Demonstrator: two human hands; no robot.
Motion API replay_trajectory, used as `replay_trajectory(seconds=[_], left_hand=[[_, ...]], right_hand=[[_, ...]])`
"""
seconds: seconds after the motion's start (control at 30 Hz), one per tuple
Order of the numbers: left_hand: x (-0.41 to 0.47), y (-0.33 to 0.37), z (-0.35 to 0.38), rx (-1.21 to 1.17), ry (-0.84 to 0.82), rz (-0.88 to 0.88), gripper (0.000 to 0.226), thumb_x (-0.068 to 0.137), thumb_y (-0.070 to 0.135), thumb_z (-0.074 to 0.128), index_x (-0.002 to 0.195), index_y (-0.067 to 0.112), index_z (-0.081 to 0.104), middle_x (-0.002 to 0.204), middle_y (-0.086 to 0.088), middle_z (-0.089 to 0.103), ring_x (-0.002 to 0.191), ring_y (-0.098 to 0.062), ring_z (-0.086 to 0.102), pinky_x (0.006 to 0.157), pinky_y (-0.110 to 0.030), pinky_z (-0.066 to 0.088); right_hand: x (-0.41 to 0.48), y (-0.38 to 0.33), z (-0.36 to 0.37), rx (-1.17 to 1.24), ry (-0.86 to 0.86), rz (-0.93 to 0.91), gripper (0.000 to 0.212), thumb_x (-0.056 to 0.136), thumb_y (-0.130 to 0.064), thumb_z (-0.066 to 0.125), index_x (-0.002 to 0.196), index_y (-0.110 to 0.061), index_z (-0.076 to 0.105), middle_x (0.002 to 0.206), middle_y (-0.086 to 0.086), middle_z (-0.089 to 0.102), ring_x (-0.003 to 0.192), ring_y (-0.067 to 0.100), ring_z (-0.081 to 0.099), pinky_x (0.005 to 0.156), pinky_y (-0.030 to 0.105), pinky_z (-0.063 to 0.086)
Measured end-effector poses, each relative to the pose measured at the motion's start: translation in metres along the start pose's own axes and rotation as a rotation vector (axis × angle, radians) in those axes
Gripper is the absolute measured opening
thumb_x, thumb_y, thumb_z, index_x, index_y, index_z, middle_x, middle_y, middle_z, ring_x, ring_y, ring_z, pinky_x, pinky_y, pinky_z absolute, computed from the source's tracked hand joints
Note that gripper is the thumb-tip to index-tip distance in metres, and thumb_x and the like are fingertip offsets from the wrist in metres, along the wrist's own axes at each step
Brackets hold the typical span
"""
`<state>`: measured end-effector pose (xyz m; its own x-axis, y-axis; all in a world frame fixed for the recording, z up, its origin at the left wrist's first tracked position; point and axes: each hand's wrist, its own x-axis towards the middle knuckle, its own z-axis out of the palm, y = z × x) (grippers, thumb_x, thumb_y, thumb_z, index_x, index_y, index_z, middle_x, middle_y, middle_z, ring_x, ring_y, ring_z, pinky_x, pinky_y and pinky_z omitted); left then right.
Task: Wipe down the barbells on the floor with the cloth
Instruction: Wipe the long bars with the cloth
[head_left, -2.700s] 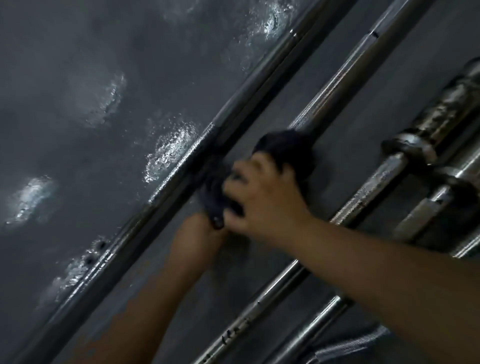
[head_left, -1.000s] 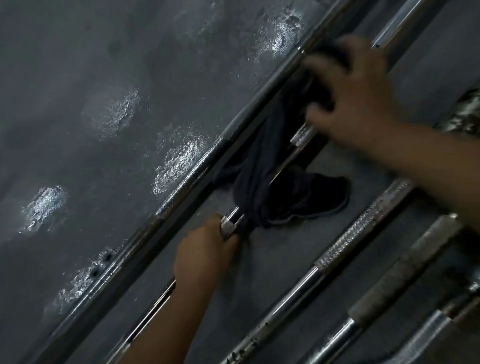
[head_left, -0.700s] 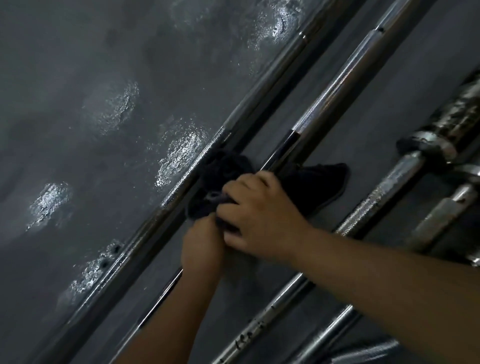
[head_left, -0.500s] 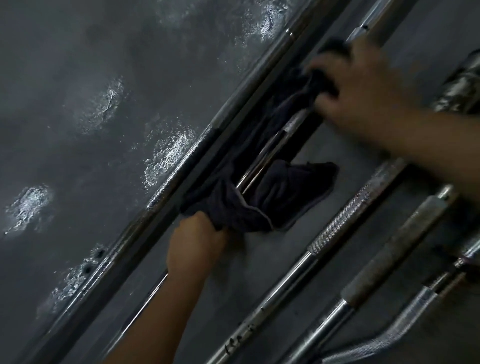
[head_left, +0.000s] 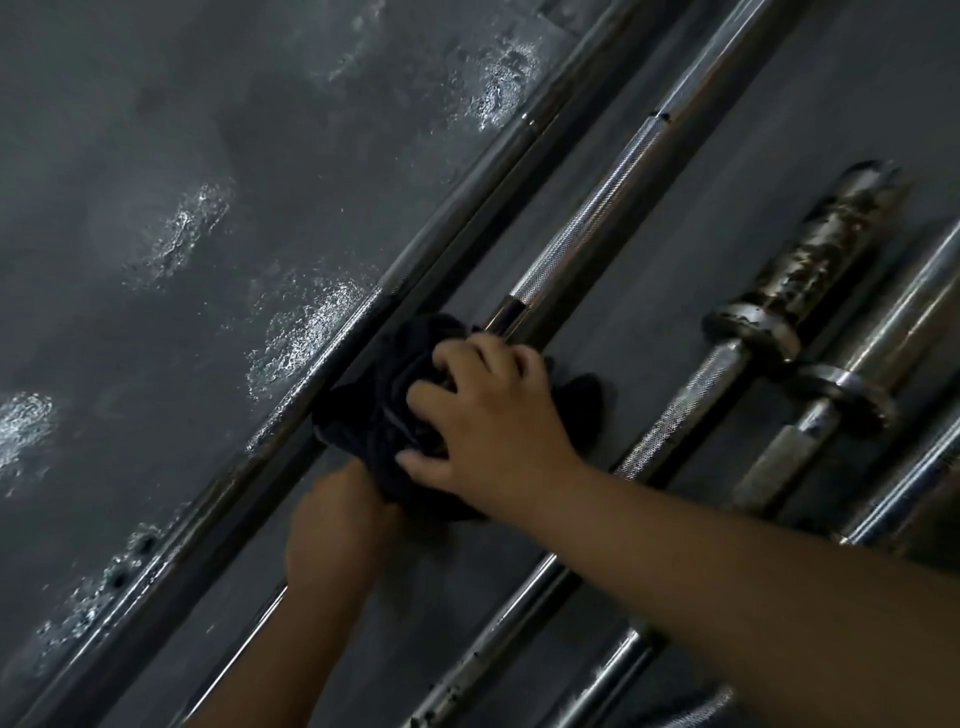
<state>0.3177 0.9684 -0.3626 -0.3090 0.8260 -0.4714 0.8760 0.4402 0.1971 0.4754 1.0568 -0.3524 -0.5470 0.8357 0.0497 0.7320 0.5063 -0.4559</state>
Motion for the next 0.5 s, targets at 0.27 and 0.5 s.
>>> replay_trajectory(seconds=[0.27, 0.5], left_hand=[[0.0, 0.008, 0.0, 0.009, 0.11, -0.014, 0.03, 0.079, 0.051, 0.067, 0.082, 0.025, 0.052, 0.077, -0.009, 0.068, 0.074, -0.033, 0.065, 0.059, -0.036, 0.049], [0.006, 0.003, -0.003, -0.065, 0.052, -0.016, 0.026, 0.078, 0.046, 0.068, 0.08, 0.025, 0.054, 0.074, -0.001, 0.065, 0.071, -0.027, 0.062, 0.06, -0.034, 0.05]], right_hand=[[0.082, 0.19, -0.09, -0.293, 0.152, 0.415, 0.049, 0.075, -0.031, 0.056, 0.12, -0.011, 0.055, 0.14, 0.019, 0.045, 0.131, 0.041, 0.041, 0.102, 0.055, 0.04], [0.029, 0.058, -0.008, -0.03, 0.126, 0.412, 0.062, 0.077, -0.061, 0.06, 0.134, -0.038, 0.051, 0.156, 0.022, 0.026, 0.146, 0.043, 0.016, 0.109, 0.06, 0.029]])
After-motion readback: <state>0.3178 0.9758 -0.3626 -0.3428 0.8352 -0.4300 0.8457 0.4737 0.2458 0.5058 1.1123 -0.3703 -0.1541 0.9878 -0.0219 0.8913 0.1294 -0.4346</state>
